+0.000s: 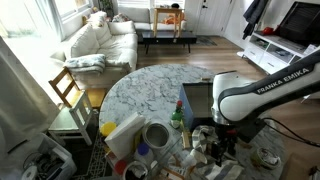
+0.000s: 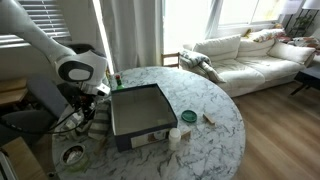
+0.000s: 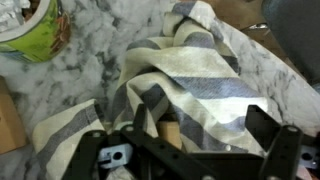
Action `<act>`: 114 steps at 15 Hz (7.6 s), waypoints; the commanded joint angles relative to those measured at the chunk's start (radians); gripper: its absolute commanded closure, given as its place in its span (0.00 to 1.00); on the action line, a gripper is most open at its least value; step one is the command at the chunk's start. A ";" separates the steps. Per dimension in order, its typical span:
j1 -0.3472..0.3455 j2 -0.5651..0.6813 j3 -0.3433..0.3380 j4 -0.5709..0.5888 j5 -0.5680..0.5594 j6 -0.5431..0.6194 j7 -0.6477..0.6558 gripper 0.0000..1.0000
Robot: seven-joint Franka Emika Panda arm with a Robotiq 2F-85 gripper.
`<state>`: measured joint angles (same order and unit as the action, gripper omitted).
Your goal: Pick up the striped towel from the blue box and put it on the table, unfold the striped towel, pick up the wooden blocks from the striped towel and put them on the table one by one
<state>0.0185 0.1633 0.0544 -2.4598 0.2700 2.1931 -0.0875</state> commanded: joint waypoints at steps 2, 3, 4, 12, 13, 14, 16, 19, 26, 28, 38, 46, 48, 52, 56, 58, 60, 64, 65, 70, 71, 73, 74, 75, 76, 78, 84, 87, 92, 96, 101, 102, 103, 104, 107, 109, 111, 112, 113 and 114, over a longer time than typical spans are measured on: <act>0.004 -0.011 0.020 -0.011 0.072 0.003 -0.014 0.00; 0.006 -0.008 0.025 -0.014 0.081 0.016 -0.016 0.00; 0.007 -0.005 0.029 -0.016 0.094 0.031 -0.023 0.00; 0.019 -0.001 0.026 -0.038 0.031 0.156 0.007 0.00; 0.019 0.003 0.025 -0.039 0.026 0.162 0.010 0.00; 0.020 0.007 0.024 -0.041 0.019 0.167 0.014 0.00; 0.020 0.013 0.024 -0.046 0.008 0.179 0.020 0.00; 0.021 0.022 0.021 -0.054 -0.027 0.200 0.039 0.00; 0.019 0.013 0.012 -0.057 -0.067 0.238 0.070 0.19; 0.019 0.012 0.009 -0.058 -0.080 0.247 0.083 0.16; 0.021 0.003 0.002 -0.060 -0.120 0.280 0.135 0.31; 0.016 -0.011 0.000 -0.062 -0.105 0.324 0.154 0.53; 0.016 -0.013 -0.002 -0.063 -0.108 0.330 0.164 0.62; 0.015 -0.012 -0.003 -0.063 -0.103 0.326 0.163 0.77; 0.012 -0.012 -0.001 -0.062 -0.094 0.318 0.152 0.88; 0.010 -0.018 -0.002 -0.061 -0.093 0.310 0.148 0.90; 0.000 -0.032 0.003 -0.054 -0.064 0.271 0.120 0.95; -0.025 -0.104 0.004 -0.031 0.019 0.113 -0.003 0.95; -0.026 -0.119 -0.003 -0.019 0.017 0.050 -0.030 0.95; -0.030 -0.172 -0.037 0.046 -0.110 -0.265 -0.123 0.95; -0.031 -0.179 -0.043 0.058 -0.144 -0.322 -0.142 0.95; -0.039 -0.184 -0.058 0.070 -0.246 -0.419 -0.151 0.95; -0.045 -0.182 -0.066 0.064 -0.294 -0.446 -0.155 0.95; -0.049 -0.183 -0.071 0.056 -0.339 -0.458 -0.151 0.95; -0.055 -0.181 -0.079 0.038 -0.378 -0.444 -0.152 0.95; -0.067 -0.180 -0.095 0.008 -0.426 -0.378 -0.149 0.95; -0.079 -0.158 -0.111 -0.001 -0.412 -0.326 -0.136 0.81; -0.083 -0.150 -0.114 -0.001 -0.409 -0.326 -0.136 0.81; -0.109 -0.077 -0.139 -0.013 -0.465 -0.173 -0.162 0.95; -0.123 -0.045 -0.151 -0.029 -0.520 -0.019 -0.179 0.95; -0.139 -0.015 -0.166 -0.042 -0.534 0.110 -0.174 0.95; -0.142 -0.010 -0.166 -0.048 -0.522 0.137 -0.181 0.95; -0.143 -0.007 -0.165 -0.054 -0.514 0.158 -0.186 0.95; -0.146 -0.003 -0.162 -0.059 -0.501 0.177 -0.197 0.95; -0.148 0.006 -0.162 -0.069 -0.500 0.218 -0.207 0.95; -0.149 0.008 -0.162 -0.074 -0.500 0.231 -0.211 0.95; -0.149 0.011 -0.159 -0.076 -0.493 0.237 -0.221 0.95; -0.148 0.011 -0.158 -0.075 -0.492 0.238 -0.223 0.87; -0.148 0.008 -0.158 -0.075 -0.492 0.238 -0.224 0.56; -0.147 0.005 -0.159 -0.075 -0.494 0.237 -0.224 0.55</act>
<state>-0.1182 0.1747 -0.1066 -2.5194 -0.2391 2.4035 -0.2807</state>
